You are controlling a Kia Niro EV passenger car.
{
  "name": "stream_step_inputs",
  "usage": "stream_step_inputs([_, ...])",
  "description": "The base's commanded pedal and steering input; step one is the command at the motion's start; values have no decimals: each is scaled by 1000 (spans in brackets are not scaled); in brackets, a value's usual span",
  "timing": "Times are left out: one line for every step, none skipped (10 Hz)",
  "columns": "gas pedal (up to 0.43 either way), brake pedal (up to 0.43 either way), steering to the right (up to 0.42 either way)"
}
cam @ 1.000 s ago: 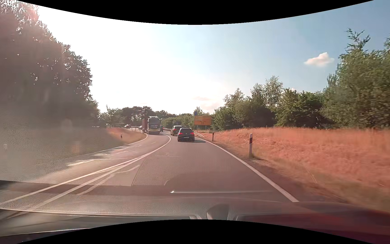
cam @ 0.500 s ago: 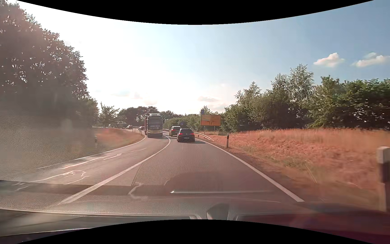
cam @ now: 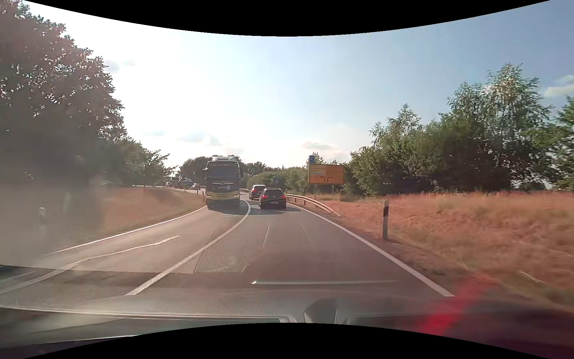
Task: Follow the waypoints while adhering to traffic rules and regulations
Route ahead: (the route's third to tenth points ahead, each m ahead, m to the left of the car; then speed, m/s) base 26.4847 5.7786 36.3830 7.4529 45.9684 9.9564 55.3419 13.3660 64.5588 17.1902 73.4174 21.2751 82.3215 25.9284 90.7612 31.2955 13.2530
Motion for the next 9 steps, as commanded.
stream_step_inputs([118, 0, -32])
stream_step_inputs([118, 0, -32])
stream_step_inputs([118, 0, -32])
stream_step_inputs([118, 0, -32])
stream_step_inputs([118, 0, -32])
stream_step_inputs([118, 0, -33])
stream_step_inputs([118, 0, -33])
stream_step_inputs([110, 0, -33])
stream_step_inputs([110, 0, -34])
